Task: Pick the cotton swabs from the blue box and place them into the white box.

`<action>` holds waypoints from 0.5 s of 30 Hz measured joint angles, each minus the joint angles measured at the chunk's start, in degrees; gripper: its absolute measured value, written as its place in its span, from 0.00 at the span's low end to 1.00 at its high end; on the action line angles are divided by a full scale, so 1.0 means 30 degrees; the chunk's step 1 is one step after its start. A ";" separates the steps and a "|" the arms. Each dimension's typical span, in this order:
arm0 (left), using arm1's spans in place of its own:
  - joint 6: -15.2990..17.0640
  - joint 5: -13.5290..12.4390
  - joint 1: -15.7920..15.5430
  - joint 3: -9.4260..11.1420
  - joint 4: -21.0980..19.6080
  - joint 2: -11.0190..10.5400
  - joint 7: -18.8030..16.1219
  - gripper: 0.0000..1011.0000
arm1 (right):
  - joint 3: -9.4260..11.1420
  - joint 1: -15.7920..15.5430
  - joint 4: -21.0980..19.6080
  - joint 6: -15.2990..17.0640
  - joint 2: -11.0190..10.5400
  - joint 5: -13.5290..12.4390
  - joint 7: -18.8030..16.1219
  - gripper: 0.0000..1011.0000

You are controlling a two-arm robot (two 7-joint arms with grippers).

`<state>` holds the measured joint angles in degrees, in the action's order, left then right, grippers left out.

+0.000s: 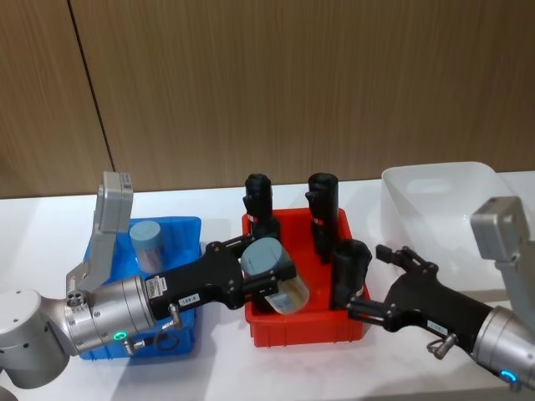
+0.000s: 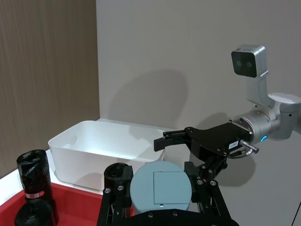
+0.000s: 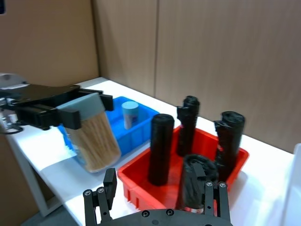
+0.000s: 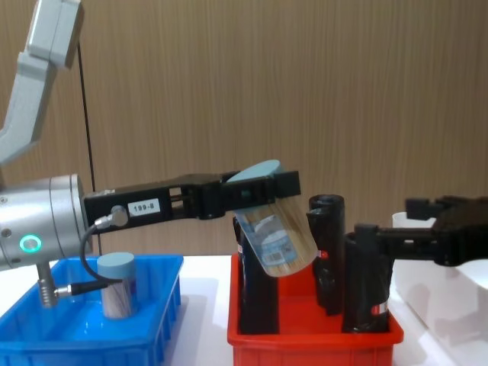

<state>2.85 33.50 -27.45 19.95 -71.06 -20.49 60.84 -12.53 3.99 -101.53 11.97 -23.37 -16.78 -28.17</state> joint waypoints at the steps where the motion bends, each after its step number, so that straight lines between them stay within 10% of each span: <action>1: 0.0000 0.0000 0.0000 -0.0001 0.0001 0.0000 0.0001 0.66 | -0.0039 0.0155 0.0070 0.0103 0.0002 0.0059 -0.0278 0.99; 15: 0.0001 -0.0001 0.0000 -0.0001 0.0002 0.0000 0.0010 0.66 | -0.0564 0.1543 0.0916 0.0602 0.0460 0.0741 -0.2512 0.99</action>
<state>2.85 33.50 -27.45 19.94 -71.05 -20.49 60.87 -14.22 8.61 -98.79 13.77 -21.99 -14.56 -35.71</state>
